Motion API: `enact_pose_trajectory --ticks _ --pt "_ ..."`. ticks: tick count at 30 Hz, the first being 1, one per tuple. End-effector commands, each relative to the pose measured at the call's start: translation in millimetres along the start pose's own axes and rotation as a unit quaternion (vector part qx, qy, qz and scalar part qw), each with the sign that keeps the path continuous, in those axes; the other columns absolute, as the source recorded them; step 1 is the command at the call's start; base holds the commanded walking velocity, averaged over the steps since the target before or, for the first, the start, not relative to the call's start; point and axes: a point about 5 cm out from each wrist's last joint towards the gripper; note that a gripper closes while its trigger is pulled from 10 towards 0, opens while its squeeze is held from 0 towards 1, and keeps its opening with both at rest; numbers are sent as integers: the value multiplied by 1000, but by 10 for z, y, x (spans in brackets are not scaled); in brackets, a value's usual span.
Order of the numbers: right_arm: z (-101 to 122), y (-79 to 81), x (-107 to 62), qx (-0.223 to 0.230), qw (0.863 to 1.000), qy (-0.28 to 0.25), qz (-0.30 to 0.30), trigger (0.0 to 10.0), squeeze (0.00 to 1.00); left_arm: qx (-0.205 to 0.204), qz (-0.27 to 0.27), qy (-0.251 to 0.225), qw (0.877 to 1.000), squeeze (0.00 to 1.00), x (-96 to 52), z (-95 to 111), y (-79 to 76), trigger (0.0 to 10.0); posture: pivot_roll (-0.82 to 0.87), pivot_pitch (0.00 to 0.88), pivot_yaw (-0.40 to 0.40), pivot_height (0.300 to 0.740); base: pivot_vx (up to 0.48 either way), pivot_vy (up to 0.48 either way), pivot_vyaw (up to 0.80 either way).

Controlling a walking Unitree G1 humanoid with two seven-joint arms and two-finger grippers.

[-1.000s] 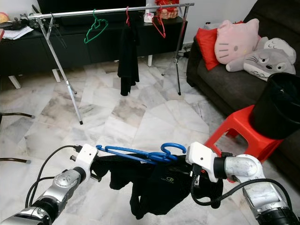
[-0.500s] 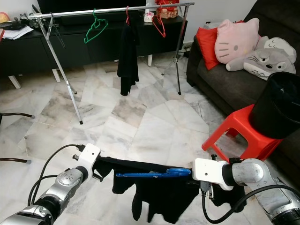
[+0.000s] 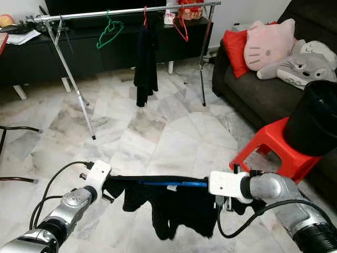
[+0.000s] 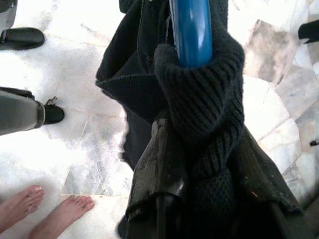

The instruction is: Hang hanger

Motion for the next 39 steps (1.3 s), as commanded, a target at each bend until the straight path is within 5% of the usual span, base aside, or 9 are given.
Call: enact_pose_trajectory --ticks 1,22,26,31,36,39 --pt "-198 -3 -76 11 998 56 -5 0 0 3 49 41 998 0 -121 -170 305 10000 -72 23 -14 740 0 0 0" --pt "-171 52 197 -11 994 110 -21 0 0 23 5 35 999 0 -69 -40 246 10000 -65 0 -3 740 0 0 0" --pt "-148 83 318 -3 991 125 -39 0 0 1 -24 11 1000 0 -34 82 189 10000 -60 0 -9 740 0 0 0" --pt "-60 75 540 85 986 108 -91 0 0 -39 -60 -33 997 0 10 307 122 10000 -60 0 -6 740 0 0 0" --pt "60 134 695 121 986 74 -91 0 0 -57 -65 -51 995 0 31 420 107 10000 -57 0 -7 740 0 0 0" --pt "150 67 770 189 972 31 -135 0 0 -60 -85 -58 993 0 31 480 68 10000 -50 0 -13 740 0 0 0"
Point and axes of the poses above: a point about 5 cm out from each wrist's last joint towards the gripper, its own x axis pointing out of the wrist towards the gripper, its own z axis along the axis of the wrist's last joint, y = z × x, and after that the axes turned 7 degrees about -x, right-handed
